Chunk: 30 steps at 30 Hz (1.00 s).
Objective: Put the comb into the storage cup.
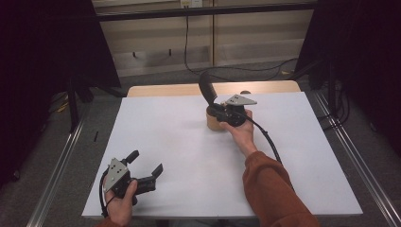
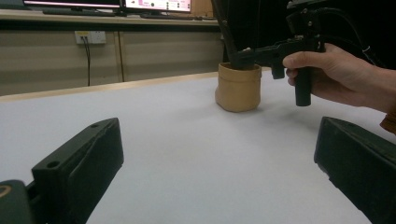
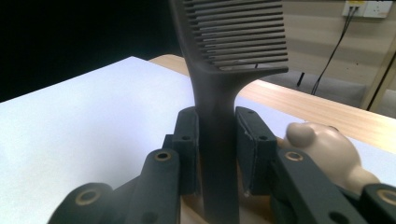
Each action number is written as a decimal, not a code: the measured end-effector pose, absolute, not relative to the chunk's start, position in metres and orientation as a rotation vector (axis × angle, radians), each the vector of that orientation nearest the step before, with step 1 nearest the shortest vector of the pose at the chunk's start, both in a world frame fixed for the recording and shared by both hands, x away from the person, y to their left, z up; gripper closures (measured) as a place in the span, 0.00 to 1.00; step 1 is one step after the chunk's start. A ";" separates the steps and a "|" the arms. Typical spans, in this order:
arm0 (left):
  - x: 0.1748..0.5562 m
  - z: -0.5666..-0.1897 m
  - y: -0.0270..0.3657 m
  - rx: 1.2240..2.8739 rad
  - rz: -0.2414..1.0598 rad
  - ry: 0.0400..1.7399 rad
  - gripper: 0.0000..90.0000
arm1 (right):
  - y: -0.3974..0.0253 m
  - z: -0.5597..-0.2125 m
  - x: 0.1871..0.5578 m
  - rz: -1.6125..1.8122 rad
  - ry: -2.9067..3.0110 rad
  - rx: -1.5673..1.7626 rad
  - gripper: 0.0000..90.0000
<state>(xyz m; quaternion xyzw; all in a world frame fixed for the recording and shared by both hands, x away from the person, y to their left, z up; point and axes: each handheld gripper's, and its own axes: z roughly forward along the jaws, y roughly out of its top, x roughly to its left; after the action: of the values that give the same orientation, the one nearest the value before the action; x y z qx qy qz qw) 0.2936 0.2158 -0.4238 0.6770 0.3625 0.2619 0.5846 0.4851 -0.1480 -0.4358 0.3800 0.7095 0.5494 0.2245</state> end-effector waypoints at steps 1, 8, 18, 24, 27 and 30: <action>0.294 -0.424 0.215 1.575 0.605 0.851 0.02 | -0.148 -0.436 0.485 1.514 1.959 1.045 0.79; 0.294 -0.424 0.216 1.576 0.608 0.854 0.02 | -0.148 -0.438 0.486 1.507 1.962 1.056 0.81; 0.294 -0.424 0.216 1.577 0.607 0.856 0.02 | -0.150 -0.435 0.485 1.509 1.950 1.059 0.77; 0.294 -0.424 0.215 1.575 0.607 0.856 0.02 | -0.148 -0.431 0.481 1.502 1.941 1.053 0.72; 0.294 -0.424 0.215 1.578 0.610 0.854 0.02 | -0.146 -0.428 0.479 1.507 1.928 1.051 0.69; 0.294 -0.424 0.215 1.576 0.606 0.857 0.02 | -0.147 -0.424 0.478 1.518 1.920 1.049 0.66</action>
<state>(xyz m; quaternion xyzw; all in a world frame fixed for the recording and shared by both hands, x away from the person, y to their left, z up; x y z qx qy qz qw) 0.2938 0.2153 -0.4242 0.6753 0.3674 0.2596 0.5845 0.4778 -0.1468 -0.4245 0.3828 0.7004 0.5538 0.2370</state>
